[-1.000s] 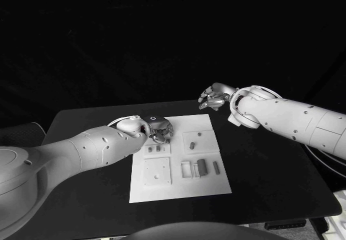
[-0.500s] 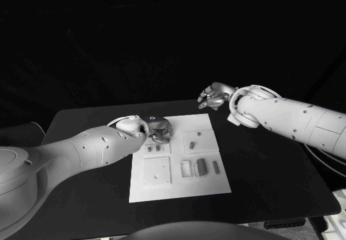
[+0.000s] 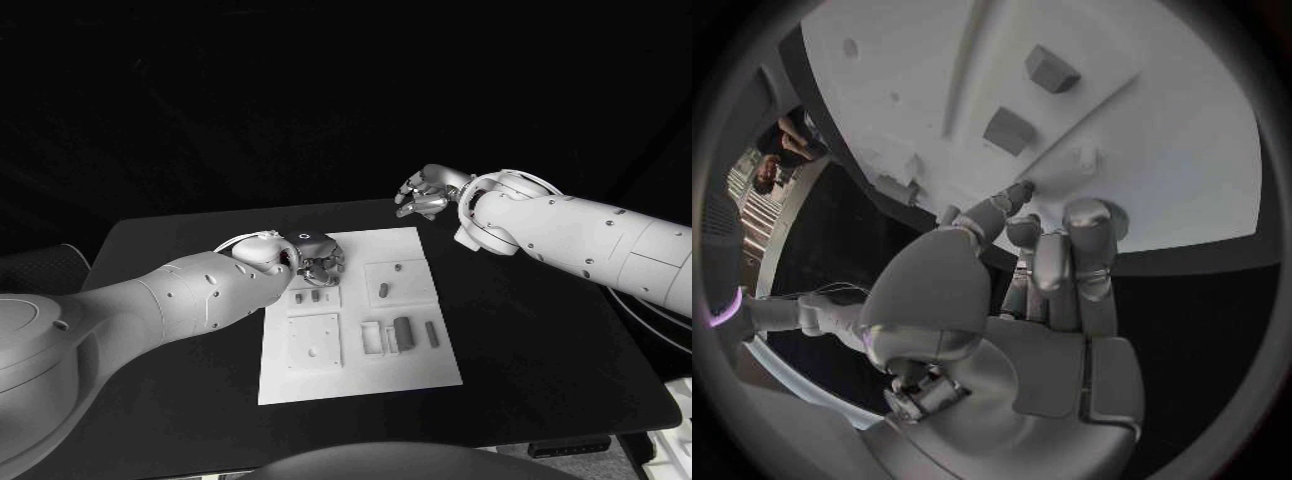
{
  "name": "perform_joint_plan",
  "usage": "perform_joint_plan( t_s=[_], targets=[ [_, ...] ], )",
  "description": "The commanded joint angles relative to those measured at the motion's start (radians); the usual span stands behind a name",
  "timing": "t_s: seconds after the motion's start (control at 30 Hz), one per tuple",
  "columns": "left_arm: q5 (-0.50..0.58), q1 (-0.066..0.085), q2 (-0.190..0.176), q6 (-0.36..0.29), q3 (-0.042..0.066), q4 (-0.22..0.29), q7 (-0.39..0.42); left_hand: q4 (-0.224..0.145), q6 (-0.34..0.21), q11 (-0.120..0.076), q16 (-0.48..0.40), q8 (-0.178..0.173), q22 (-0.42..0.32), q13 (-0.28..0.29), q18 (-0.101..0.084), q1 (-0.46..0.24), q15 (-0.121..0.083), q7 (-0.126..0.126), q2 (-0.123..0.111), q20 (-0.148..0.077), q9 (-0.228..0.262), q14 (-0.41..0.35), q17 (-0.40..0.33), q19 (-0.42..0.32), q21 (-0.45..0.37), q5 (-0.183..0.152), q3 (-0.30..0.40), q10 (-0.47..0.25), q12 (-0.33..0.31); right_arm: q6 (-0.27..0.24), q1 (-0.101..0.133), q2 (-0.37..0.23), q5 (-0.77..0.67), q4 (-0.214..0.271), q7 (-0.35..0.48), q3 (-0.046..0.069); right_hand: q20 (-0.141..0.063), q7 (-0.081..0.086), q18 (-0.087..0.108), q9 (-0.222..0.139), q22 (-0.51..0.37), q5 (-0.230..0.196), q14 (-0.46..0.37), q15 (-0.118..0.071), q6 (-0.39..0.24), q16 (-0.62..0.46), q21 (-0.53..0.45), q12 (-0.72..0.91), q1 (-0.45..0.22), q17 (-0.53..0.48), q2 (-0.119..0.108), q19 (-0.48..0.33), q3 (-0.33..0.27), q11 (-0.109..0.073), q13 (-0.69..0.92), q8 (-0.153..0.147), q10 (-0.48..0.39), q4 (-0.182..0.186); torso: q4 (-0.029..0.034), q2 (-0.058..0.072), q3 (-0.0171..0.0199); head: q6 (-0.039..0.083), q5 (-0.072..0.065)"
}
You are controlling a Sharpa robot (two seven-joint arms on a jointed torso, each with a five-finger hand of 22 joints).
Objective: Assemble the parts on the task board
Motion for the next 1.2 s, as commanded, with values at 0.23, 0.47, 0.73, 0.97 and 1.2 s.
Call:
perform_joint_plan(
  t_s=[0.23,0.47,0.73,0.97,1.2],
  targets=[
    [0.013,-0.003,0.008,-0.004,0.001,-0.004,0.009,-0.004,0.038,0.041,0.008,-0.007,0.017,0.002,0.100,-0.007,0.000,0.039,-0.021,0.003,-0.003,0.008,0.004,0.007,0.004,-0.007,0.000,-0.039,-0.002,0.006,0.000,0.000,-0.004,0.002,0.007,0.000,-0.004,0.008,0.011,-0.001,0.013,0.004,0.000,-0.006,-0.001,0.007,-0.003,0.003,-0.010,-0.001,0.002,0.006,0.003,0.003,-0.002,0.003,-0.008,0.003,-0.0001,0.000,0.0003,-0.003,-0.002],
    [0.017,-0.004,0.010,-0.011,0.001,-0.010,0.010,-0.005,0.033,0.041,0.009,-0.010,0.017,0.002,0.101,-0.012,0.000,0.039,-0.026,0.003,-0.005,0.011,0.005,0.008,0.004,-0.009,-0.004,-0.038,-0.002,0.006,0.000,0.000,-0.004,0.003,0.007,0.000,-0.004,0.008,0.011,-0.001,0.013,0.004,0.000,-0.006,-0.001,0.007,-0.003,0.003,-0.010,-0.001,0.002,0.006,0.003,0.003,-0.002,0.003,-0.008,0.003,0.0004,0.000,0.0003,-0.003,-0.003],
    [0.017,-0.006,0.016,-0.016,0.001,-0.017,0.012,-0.001,0.038,0.040,0.012,-0.009,0.017,0.003,0.102,-0.012,0.000,0.039,-0.015,0.003,-0.004,0.016,0.009,0.010,0.005,-0.008,-0.001,-0.035,-0.002,0.006,0.000,0.001,-0.004,0.003,0.007,0.000,-0.004,0.008,0.011,-0.001,0.013,0.004,0.000,-0.006,-0.001,0.007,-0.003,0.003,-0.011,-0.001,0.002,0.006,0.004,0.003,-0.002,0.003,-0.008,0.002,-0.0004,0.000,0.0003,-0.003,-0.002],
    [0.017,-0.012,0.025,-0.017,0.001,-0.032,0.013,-0.001,0.043,0.040,0.013,-0.007,0.017,0.003,0.103,-0.010,-0.001,0.038,-0.011,0.003,-0.003,0.018,0.012,0.011,0.005,-0.008,0.002,-0.034,-0.002,0.005,0.000,0.000,-0.004,0.005,0.006,0.000,-0.004,0.008,0.011,-0.001,0.013,0.004,0.000,-0.006,-0.001,0.007,-0.003,0.003,-0.011,-0.001,0.002,0.006,0.004,0.003,-0.002,0.003,-0.007,0.002,-0.0016,0.001,0.0000,-0.003,-0.003],
    [0.023,-0.023,0.030,-0.026,0.001,-0.056,0.015,-0.001,0.045,0.040,0.013,-0.006,0.017,0.003,0.103,-0.010,-0.001,0.038,-0.013,0.003,-0.003,0.019,0.012,0.011,0.005,-0.008,0.002,-0.033,-0.002,0.005,0.000,-0.001,-0.004,0.006,0.006,0.000,-0.004,0.008,0.011,-0.001,0.013,0.004,0.000,-0.006,-0.001,0.007,-0.003,0.003,-0.011,-0.001,0.002,0.006,0.004,0.003,-0.002,0.004,-0.007,0.002,-0.0010,0.001,0.0007,-0.005,-0.006]
  ],
)
